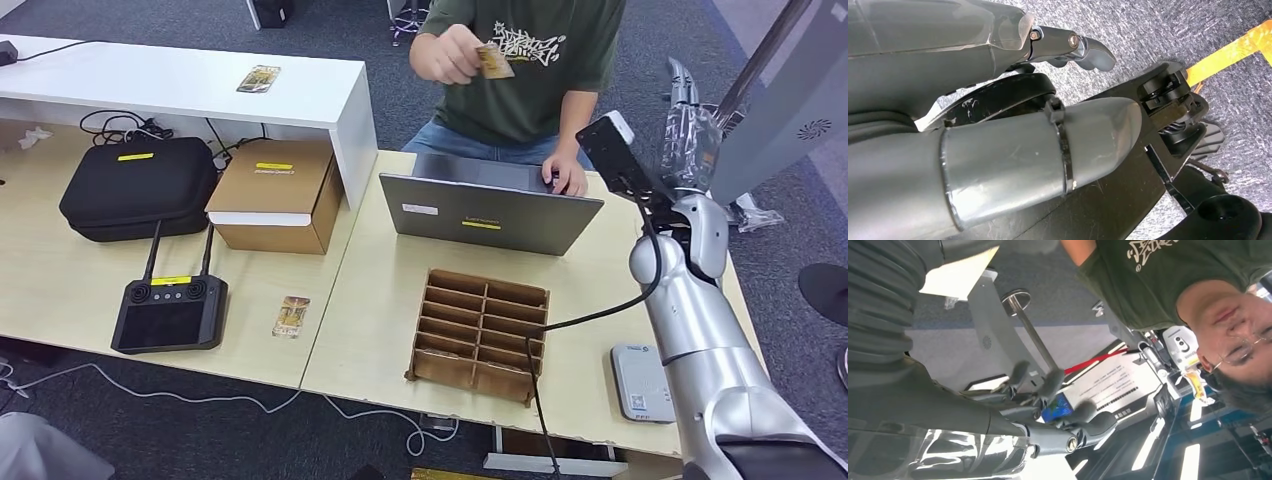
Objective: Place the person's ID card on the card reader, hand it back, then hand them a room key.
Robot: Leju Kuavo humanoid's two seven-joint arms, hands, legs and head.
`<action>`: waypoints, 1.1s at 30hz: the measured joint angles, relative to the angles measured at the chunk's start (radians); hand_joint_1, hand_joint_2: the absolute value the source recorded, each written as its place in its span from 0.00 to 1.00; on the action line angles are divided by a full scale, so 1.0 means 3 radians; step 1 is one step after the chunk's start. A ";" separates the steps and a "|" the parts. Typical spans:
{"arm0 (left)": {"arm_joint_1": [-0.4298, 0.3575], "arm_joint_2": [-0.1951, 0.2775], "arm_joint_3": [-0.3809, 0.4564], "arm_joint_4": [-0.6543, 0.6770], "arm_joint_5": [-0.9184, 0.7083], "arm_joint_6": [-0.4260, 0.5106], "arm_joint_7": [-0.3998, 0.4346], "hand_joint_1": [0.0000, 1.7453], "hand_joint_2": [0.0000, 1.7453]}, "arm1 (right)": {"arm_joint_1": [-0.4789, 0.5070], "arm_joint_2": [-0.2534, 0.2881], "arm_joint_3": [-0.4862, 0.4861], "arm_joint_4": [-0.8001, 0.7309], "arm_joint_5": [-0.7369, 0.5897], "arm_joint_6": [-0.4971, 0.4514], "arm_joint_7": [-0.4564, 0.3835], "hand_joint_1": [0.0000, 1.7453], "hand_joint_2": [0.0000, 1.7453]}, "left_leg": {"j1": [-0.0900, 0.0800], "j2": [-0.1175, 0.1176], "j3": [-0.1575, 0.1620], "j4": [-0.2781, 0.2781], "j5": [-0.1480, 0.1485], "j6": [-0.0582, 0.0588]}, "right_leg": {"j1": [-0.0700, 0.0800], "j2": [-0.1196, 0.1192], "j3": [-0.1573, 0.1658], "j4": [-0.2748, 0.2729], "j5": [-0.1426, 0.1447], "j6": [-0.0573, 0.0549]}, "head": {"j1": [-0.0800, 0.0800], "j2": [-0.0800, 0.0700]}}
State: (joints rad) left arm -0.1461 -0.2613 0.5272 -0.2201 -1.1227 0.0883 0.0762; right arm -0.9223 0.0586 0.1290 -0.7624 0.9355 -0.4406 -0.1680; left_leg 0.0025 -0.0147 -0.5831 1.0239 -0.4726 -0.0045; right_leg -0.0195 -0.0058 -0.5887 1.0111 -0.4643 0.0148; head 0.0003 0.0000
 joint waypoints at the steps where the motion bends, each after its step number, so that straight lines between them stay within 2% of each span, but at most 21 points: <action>1: 0.0001 0.0002 0.0000 0.0000 0.0002 -0.0003 -0.0003 0.00 0.00 | 0.0007 0.0001 -0.0005 -0.0005 -0.0025 0.0019 -0.0017 0.00 1.00 | 0.0000 0.0001 0.0001 0.0000 0.0000 0.0000 | 0.0000 0.0001 0.0000 0.0000 0.0000 0.0000 | 0.0000 0.0000; 5: 0.0007 0.0005 0.0000 0.0000 0.0004 -0.0006 -0.0011 0.00 0.00 | 0.0128 -0.0024 -0.0064 -0.0124 -0.0110 0.0118 -0.0073 0.00 1.00 | 0.0000 0.0000 0.0002 0.0000 0.0000 0.0000 | 0.0001 0.0000 0.0000 0.0000 0.0000 0.0000 | 0.0000 0.0000; 10: 0.0013 0.0006 0.0000 0.0000 0.0024 -0.0002 -0.0027 0.00 0.00 | 0.0472 -0.0144 -0.0181 -0.0507 -0.0268 0.0275 -0.0137 0.00 1.00 | 0.0000 -0.0001 0.0001 0.0000 -0.0001 0.0000 | 0.0000 -0.0002 0.0000 -0.0002 -0.0001 0.0000 | 0.0000 0.0000; 15: 0.0032 0.0013 0.0002 0.0000 0.0079 0.0040 -0.0068 0.00 0.00 | 0.1088 -0.0354 -0.0348 -0.1182 -0.0459 0.0368 -0.0214 0.00 1.00 | 0.0000 -0.0005 -0.0001 0.0001 -0.0005 0.0005 | 0.0001 -0.0006 0.0002 -0.0007 -0.0002 0.0003 | 0.0001 0.0000; 20: 0.0081 0.0016 0.0007 0.0000 0.0139 0.0104 -0.0125 0.00 0.00 | 0.1934 -0.0485 -0.0558 -0.2090 -0.0434 0.0352 -0.0186 0.00 1.00 | 0.0000 -0.0005 -0.0004 0.0000 -0.0012 0.0009 | 0.0001 -0.0006 0.0002 -0.0009 -0.0007 0.0007 | 0.0001 0.0000; 27: 0.0124 0.0015 0.0065 0.0000 0.0251 0.0174 -0.0195 0.00 0.00 | 0.2954 -0.0464 -0.0724 -0.3084 -0.0125 0.0272 -0.0125 0.00 1.00 | 0.0001 -0.0003 -0.0004 -0.0001 -0.0017 0.0009 | 0.0001 -0.0005 0.0001 -0.0008 -0.0014 0.0008 | 0.0000 0.0000; 33: 0.0148 0.0013 0.0149 0.0000 0.0351 0.0235 -0.0251 0.00 0.00 | 0.3503 -0.0301 -0.0729 -0.3585 0.0288 0.0233 0.0045 0.00 1.00 | 0.0002 0.0001 -0.0003 -0.0002 -0.0020 0.0007 | 0.0002 -0.0002 0.0002 -0.0008 -0.0015 0.0007 | 0.0001 0.0000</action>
State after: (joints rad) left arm -0.1018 -0.2573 0.5718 -0.2201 -1.0175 0.1588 0.0008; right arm 0.1285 -0.0318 -0.0898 -1.8379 1.0219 -0.3708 -0.1544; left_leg 0.0030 -0.0144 -0.5839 1.0232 -0.4786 -0.0025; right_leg -0.0190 -0.0065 -0.5883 1.0086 -0.4689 0.0168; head 0.0005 0.0000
